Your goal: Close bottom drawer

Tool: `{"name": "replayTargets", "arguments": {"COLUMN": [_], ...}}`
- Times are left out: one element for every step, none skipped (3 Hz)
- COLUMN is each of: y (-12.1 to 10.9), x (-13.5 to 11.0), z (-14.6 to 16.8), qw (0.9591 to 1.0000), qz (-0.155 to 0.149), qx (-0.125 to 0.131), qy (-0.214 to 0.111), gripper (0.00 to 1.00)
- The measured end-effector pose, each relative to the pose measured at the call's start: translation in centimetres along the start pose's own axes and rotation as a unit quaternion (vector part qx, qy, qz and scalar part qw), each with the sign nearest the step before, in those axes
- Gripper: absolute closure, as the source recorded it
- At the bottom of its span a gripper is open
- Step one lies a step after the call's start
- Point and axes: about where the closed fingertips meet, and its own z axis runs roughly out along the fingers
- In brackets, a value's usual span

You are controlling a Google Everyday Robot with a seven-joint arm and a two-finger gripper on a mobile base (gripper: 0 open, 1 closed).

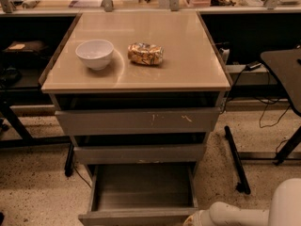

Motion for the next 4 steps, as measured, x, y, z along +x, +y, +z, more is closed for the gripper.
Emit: {"name": "replayTargets", "arguments": {"y": [0.0, 0.0, -0.5, -1.4], "x": [0.0, 0.0, -0.3, -0.6], "z": [0.0, 0.0, 0.4, 0.2], "qw": [1.0, 1.0, 1.0, 0.9999], "qz": [0.0, 0.0, -0.002, -0.003], "qx": [0.0, 0.0, -0.002, 0.004], "qy": [0.0, 0.0, -0.007, -0.016], "gripper": [0.36, 0.12, 0.0, 0.0]}}
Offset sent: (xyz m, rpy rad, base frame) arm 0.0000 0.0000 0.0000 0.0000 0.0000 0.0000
